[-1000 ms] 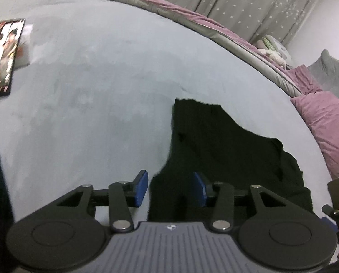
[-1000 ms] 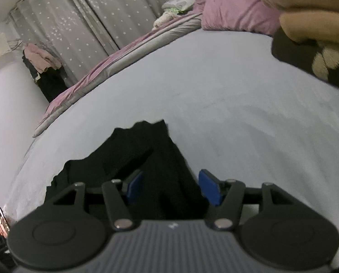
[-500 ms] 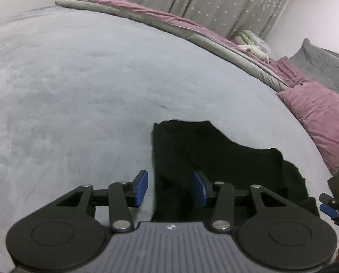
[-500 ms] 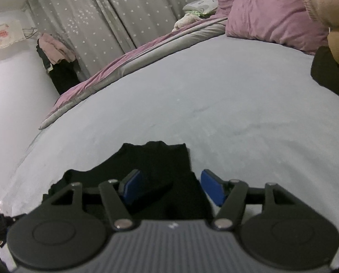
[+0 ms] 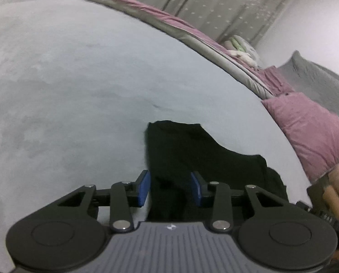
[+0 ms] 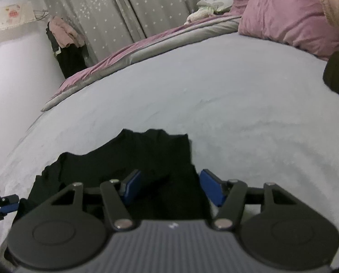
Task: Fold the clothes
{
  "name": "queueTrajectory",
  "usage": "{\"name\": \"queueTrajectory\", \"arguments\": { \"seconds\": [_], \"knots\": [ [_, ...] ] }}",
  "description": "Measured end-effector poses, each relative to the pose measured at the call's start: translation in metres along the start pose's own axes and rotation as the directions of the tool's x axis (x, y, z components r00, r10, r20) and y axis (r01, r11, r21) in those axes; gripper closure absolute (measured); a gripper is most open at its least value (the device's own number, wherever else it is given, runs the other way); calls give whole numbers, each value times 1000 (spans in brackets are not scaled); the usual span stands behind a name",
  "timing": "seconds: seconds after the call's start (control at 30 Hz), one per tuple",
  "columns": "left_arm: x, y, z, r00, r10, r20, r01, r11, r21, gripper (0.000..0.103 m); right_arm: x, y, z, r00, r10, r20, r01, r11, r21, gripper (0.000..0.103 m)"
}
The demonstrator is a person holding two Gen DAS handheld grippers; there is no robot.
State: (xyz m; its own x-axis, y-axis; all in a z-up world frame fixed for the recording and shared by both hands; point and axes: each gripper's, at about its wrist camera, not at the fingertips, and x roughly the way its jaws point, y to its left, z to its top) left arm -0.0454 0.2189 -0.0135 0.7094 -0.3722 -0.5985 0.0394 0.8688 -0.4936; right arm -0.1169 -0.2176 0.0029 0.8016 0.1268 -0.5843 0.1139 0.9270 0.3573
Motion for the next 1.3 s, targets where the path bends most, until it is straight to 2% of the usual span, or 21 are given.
{"name": "queueTrajectory", "arguments": {
  "seconds": [0.1, 0.2, 0.27, 0.33, 0.37, 0.43, 0.5, 0.6, 0.7, 0.8, 0.83, 0.93, 1.0, 1.1, 1.17, 1.23, 1.3],
  "knots": [
    [6, -7, -3, 1000, 17, -9, -16, 999, 36, 68, -2, -5, 1, 1000, -15, 25, 15, 1000, 20, 48],
    [10, -12, -7, 999, 40, -3, -40, 998, 55, 79, 0, -9, 2, 999, -9, 33, 8, 999, 36, 53],
    [11, -14, -9, 998, 55, 6, -56, 996, 69, 92, 4, -6, 2, 999, -2, 33, 2, 1000, 11, 55],
    [11, -16, -12, 997, 70, 17, -71, 994, 79, 100, 7, -2, 1, 1000, -11, 28, 12, 1000, -23, 59],
    [9, -18, -14, 997, 75, 28, -77, 994, 83, 100, 9, 0, 0, 999, -18, 26, 19, 999, -41, 63],
    [5, -21, -17, 995, 86, 57, -91, 992, 93, 101, 13, 1, -3, 999, -35, 13, 36, 997, -61, 86],
    [1, -21, -18, 992, 100, 83, -108, 989, 100, 101, 12, 3, -5, 999, -43, 25, 45, 996, -77, 96],
    [-3, -20, -20, 987, 122, 102, -132, 986, 99, 101, 6, 8, -5, 995, -64, 73, 72, 992, -108, 96],
    [10, -15, -22, 983, 173, 63, -178, 980, 86, 101, 6, 12, -7, 992, -92, 85, 103, 985, -135, 96],
    [8, -18, -22, 981, 174, 88, -181, 980, 82, 98, 6, 15, -9, 988, -118, 98, 133, 978, -162, 94],
    [6, -21, -22, 979, 177, 104, -187, 978, 95, 93, 6, 17, -10, 987, -127, 102, 143, 975, -171, 89],
    [-4, -30, -23, 966, 199, 164, -222, 966, 133, 66, 4, 22, -12, 982, -146, 124, 169, 965, -200, 78],
    [-9, -35, -24, 963, 181, 198, -211, 966, 146, 65, -2, 29, -13, 980, -129, 149, 162, 958, -237, 73],
    [-12, -45, -26, 975, 101, 198, -138, 973, 185, 65, -5, 43, -16, 985, -83, 149, 124, 950, -287, 73],
    [-9, -56, -29, 984, 43, 170, -83, 968, 235, 65, -6, 54, -18, 990, -41, 137, 84, 942, -325, 73],
    [-1, -68, -34, 994, -1, 111, -31, 957, 289, 65, -5, 66, -24, 994, 1, 110, 39, 931, -364, 74],
    [7, -78, -39, 998, -25, 57, 5, 943, 333, 65, -2, 74, -30, 997, 25, 77, 6, 923, -386, 74]
  ]
}}
